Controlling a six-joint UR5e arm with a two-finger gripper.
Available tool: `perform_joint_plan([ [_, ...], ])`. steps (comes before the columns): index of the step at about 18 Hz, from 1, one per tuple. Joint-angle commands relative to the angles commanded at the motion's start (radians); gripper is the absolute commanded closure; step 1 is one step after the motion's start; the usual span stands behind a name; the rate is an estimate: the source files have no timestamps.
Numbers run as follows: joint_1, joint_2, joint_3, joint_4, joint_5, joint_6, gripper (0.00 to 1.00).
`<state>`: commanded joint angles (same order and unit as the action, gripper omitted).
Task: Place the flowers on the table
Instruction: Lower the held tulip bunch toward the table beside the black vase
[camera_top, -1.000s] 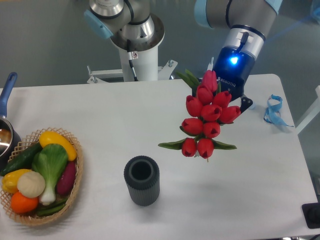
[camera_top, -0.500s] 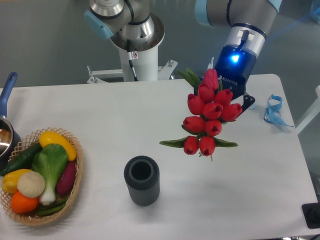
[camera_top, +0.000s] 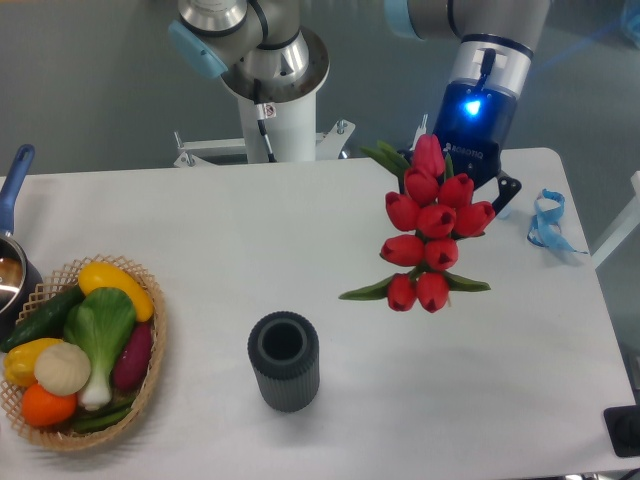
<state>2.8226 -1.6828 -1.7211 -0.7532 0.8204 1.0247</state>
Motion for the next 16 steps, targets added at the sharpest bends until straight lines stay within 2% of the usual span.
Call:
perform_joint_plan([
  [3,-0.024,-0.005,0.002,-0.002,0.09,0.038,0.59],
  [7,-0.101,-0.018,-0.003,-0.005,0.313,0.103,0.59],
  [11,-0.167,-0.077,0.002,-0.006,0.514,0.179,0.59],
  [16,-0.198,-0.155,0.005,-0.009,0.709,0.282,0.59],
])
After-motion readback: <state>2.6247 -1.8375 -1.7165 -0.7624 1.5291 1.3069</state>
